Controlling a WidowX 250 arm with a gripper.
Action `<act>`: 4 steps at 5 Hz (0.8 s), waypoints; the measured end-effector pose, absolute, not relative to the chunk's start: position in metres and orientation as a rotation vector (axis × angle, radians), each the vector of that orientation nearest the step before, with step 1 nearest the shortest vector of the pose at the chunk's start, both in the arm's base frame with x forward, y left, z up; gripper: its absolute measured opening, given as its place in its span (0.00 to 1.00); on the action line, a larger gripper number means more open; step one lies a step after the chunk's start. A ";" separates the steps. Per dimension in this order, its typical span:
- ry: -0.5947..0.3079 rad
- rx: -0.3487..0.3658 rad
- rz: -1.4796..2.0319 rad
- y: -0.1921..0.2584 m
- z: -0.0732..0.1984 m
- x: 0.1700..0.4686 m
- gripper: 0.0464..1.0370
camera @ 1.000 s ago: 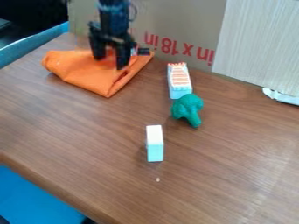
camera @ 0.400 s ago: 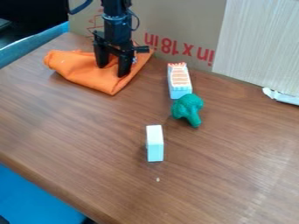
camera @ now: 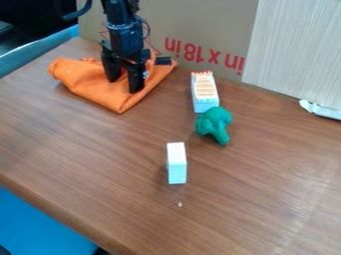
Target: Move the cloth at the edge of the table
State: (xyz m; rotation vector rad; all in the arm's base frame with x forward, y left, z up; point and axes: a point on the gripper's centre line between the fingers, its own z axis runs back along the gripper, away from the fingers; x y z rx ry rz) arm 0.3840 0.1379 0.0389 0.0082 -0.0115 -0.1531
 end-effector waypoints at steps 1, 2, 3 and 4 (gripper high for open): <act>-0.009 -0.032 -0.211 0.125 0.039 0.362 0.96; -0.023 -0.060 -0.252 0.114 0.041 0.345 0.96; -0.026 -0.069 -0.287 0.108 0.040 0.333 0.96; -0.040 -0.056 -0.327 0.101 0.039 0.321 0.96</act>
